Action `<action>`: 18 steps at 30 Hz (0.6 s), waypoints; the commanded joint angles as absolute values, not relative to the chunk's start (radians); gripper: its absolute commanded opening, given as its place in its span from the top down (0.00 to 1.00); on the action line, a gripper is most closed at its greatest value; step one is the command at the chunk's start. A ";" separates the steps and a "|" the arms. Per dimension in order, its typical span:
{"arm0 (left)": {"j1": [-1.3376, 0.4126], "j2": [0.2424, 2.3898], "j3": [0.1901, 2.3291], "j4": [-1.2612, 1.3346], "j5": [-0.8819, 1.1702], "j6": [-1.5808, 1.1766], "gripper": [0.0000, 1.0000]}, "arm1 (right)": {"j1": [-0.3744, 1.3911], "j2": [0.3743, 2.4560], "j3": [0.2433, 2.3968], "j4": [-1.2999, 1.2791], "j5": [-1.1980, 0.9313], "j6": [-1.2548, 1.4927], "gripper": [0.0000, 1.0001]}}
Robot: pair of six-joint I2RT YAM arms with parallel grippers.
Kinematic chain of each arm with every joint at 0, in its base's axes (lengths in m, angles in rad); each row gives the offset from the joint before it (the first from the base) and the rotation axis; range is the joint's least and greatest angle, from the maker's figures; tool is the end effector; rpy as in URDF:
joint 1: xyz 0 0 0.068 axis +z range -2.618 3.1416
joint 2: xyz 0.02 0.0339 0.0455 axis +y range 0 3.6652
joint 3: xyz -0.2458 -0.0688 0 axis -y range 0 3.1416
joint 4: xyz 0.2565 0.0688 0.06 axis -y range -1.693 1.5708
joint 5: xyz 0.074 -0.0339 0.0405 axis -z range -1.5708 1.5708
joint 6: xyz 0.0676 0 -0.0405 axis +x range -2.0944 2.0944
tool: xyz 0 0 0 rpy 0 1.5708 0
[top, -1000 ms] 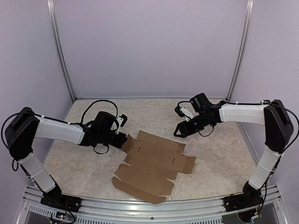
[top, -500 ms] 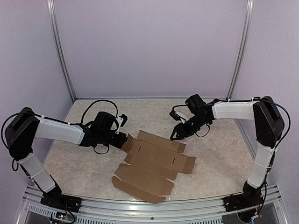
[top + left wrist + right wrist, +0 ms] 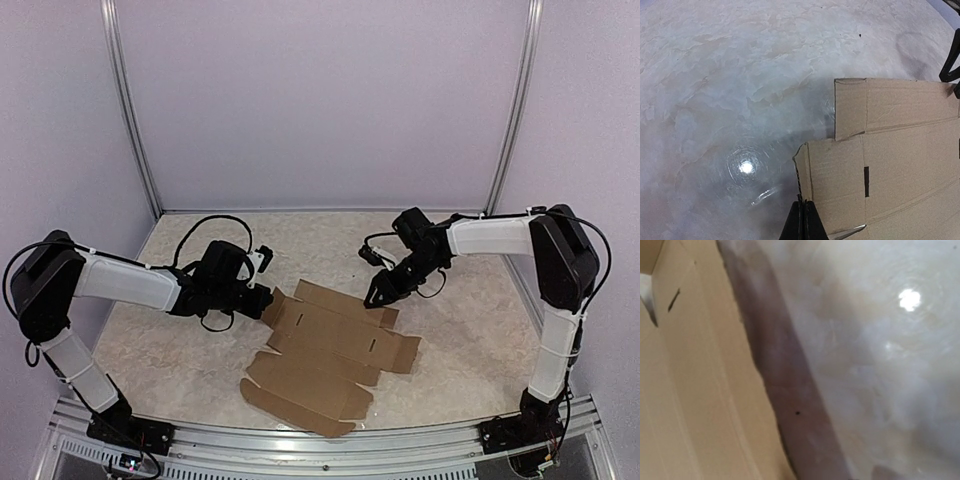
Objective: Fold the paper box
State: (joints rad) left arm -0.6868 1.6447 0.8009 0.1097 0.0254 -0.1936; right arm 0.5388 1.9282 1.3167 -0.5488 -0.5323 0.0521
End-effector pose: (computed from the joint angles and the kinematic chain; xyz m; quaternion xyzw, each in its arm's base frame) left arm 0.2762 -0.2287 0.1120 0.2280 0.8848 -0.1836 0.3625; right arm 0.3285 0.2363 0.1244 -0.2796 0.9038 0.3036 0.1131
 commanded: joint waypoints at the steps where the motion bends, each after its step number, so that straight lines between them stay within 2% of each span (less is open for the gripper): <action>1: -0.693 1.638 0.779 0.119 0.026 -0.192 1.00 | 0.532 1.955 1.346 -0.580 -0.564 0.033 0.63; 12: -0.695 1.641 0.781 0.123 0.031 -0.189 1.00 | 0.531 1.986 1.404 -0.615 -0.574 0.016 0.72; 18: -0.695 1.641 0.779 0.125 0.031 -0.189 1.00 | 0.531 1.997 1.418 -0.628 -0.565 0.011 0.73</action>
State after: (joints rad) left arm -0.6872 1.6447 0.7975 0.1181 0.0257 -0.1936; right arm 0.5381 1.9751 1.3956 -0.5957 -0.5621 0.0231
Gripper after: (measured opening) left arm 0.006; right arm 0.270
